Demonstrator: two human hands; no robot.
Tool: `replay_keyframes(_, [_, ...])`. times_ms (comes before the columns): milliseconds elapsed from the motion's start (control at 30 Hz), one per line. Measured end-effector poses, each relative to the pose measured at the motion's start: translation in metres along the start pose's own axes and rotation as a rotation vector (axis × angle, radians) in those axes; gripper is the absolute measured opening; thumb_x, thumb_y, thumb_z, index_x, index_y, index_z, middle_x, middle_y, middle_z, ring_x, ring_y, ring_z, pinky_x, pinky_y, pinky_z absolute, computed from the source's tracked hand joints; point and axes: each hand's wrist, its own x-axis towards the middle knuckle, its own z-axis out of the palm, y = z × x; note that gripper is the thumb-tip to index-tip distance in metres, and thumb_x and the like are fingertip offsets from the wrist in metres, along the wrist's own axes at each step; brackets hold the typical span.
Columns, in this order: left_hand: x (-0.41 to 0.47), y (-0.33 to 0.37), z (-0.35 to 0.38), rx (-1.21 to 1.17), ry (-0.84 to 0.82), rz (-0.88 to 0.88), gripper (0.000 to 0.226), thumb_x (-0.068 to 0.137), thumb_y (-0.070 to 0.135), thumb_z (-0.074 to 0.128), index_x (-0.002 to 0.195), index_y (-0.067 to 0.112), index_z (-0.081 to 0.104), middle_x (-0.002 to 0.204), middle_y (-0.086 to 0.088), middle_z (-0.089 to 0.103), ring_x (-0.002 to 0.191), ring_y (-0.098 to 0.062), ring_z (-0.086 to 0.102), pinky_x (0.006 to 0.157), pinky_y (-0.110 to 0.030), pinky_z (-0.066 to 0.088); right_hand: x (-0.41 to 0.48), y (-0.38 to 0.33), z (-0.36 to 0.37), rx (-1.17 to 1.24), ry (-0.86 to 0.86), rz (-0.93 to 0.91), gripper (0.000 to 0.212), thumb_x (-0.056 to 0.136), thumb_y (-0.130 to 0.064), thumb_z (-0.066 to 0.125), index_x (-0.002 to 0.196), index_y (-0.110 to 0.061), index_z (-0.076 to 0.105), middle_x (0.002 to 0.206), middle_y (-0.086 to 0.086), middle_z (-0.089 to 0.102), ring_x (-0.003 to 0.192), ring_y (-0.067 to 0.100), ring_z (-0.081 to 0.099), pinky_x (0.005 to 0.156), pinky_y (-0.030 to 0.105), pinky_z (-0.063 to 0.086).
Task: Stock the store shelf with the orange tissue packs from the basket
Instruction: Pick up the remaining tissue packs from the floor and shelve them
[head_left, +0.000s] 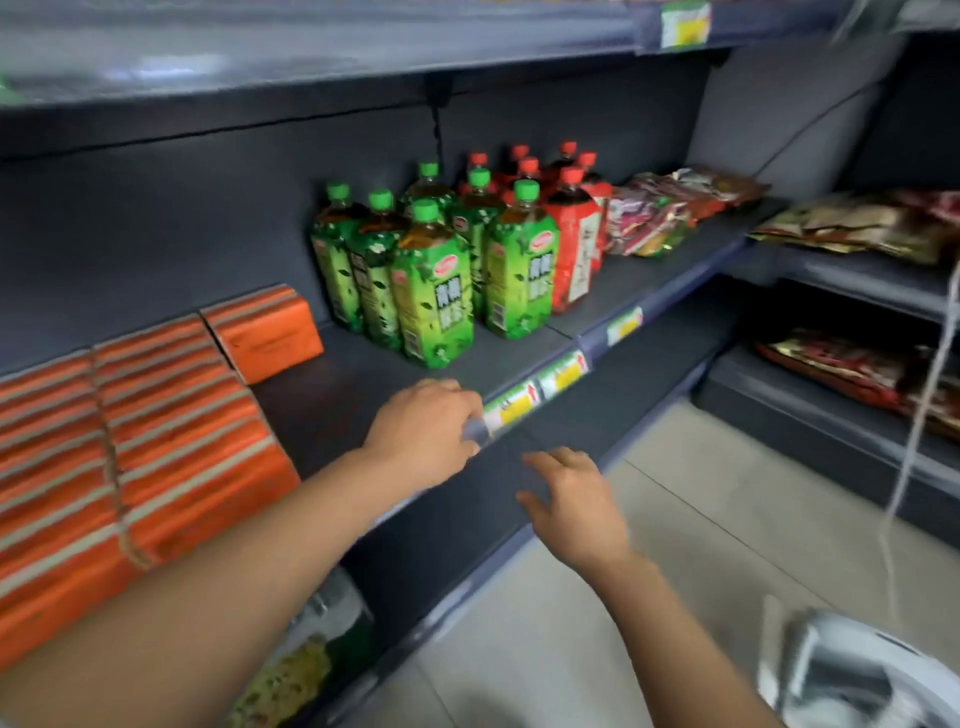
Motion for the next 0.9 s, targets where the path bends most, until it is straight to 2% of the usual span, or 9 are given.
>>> replay_keyframes(100, [-0.016,0.039,0.034,-0.021,-0.068,0.067,0.037,0.087,0.034,0.062,0.122,0.025,0.056,0.119,0.001,0.054,0.117,-0.023,0.050,0.089,-0.033,0.044,-0.041,0.035,0.005,-0.047,-0.056,0.083,0.046,0.092,-0.030,0.059,0.136,-0.020,0.051,0.130,0.003,0.054,0.127,0.024,0.042,0.099,0.030,0.037])
replay_keyframes(267, [-0.036,0.091,0.095,0.018,-0.225,0.160,0.030,0.088,0.029,0.059,0.117,0.020,0.057,0.115,-0.002,0.055,0.113,-0.025,0.051,0.085,-0.034,0.046,-0.105,0.094,0.031,-0.073,-0.186,0.260,0.044,0.092,-0.034,0.057,0.135,-0.024,0.050,0.129,0.000,0.052,0.127,0.020,0.042,0.094,0.031,0.041])
replay_keyframes(367, [-0.044,0.113,0.131,0.032,-0.338,0.244,0.035,0.089,0.025,0.057,0.124,0.019,0.055,0.121,-0.003,0.053,0.115,-0.025,0.050,0.086,-0.036,0.045,-0.144,0.127,0.051,-0.108,-0.284,0.352,0.045,0.092,-0.035,0.056,0.136,-0.026,0.048,0.131,0.000,0.051,0.128,0.020,0.041,0.098,0.031,0.041])
replay_keyframes(567, [-0.055,0.129,0.197,0.021,-0.498,0.327,0.036,0.088,0.021,0.055,0.124,0.018,0.055,0.119,-0.002,0.054,0.113,-0.022,0.049,0.083,-0.034,0.045,-0.216,0.174,0.100,-0.134,-0.468,0.513,0.051,0.089,-0.032,0.060,0.137,-0.027,0.045,0.135,-0.001,0.045,0.131,0.019,0.039,0.104,0.030,0.039])
replay_keyframes(667, [-0.058,0.129,0.223,0.042,-0.559,0.372,0.035,0.088,0.020,0.055,0.123,0.016,0.055,0.119,-0.002,0.054,0.112,-0.022,0.049,0.084,-0.034,0.044,-0.246,0.187,0.129,-0.152,-0.548,0.557,0.050,0.085,-0.025,0.062,0.134,-0.025,0.047,0.134,-0.001,0.043,0.130,0.021,0.041,0.101,0.031,0.042])
replay_keyframes(767, [-0.058,0.126,0.244,0.039,-0.590,0.388,0.032,0.089,0.017,0.054,0.121,0.015,0.056,0.118,-0.002,0.054,0.109,-0.021,0.050,0.081,-0.033,0.045,-0.264,0.199,0.153,-0.218,-0.635,0.612,0.058,0.084,-0.019,0.063,0.137,-0.024,0.041,0.140,0.001,0.037,0.130,0.023,0.040,0.102,0.032,0.042])
replay_keyframes(833, [-0.060,0.124,0.258,0.034,-0.608,0.391,0.031,0.088,0.014,0.052,0.119,0.015,0.056,0.117,-0.001,0.055,0.108,-0.020,0.050,0.078,-0.031,0.043,-0.270,0.203,0.165,-0.245,-0.653,0.607,0.068,0.072,-0.016,0.073,0.135,-0.023,0.046,0.140,0.008,0.040,0.126,0.029,0.046,0.097,0.034,0.048])
replay_keyframes(867, [-0.062,0.123,0.265,0.030,-0.616,0.394,0.031,0.088,0.013,0.052,0.118,0.015,0.056,0.116,-0.001,0.054,0.108,-0.020,0.050,0.076,-0.030,0.040,-0.274,0.207,0.173,-0.238,-0.638,0.588,0.074,0.053,-0.019,0.085,0.123,-0.023,0.060,0.131,0.011,0.051,0.115,0.030,0.058,0.084,0.033,0.056])
replay_keyframes(900, [-0.064,0.123,0.272,0.029,-0.623,0.397,0.030,0.088,0.012,0.051,0.117,0.015,0.056,0.114,-0.001,0.054,0.107,-0.021,0.049,0.074,-0.029,0.038,-0.277,0.213,0.181,-0.268,-0.644,0.561,0.079,0.025,-0.023,0.091,0.102,-0.024,0.072,0.113,0.011,0.063,0.096,0.028,0.068,0.066,0.030,0.059])
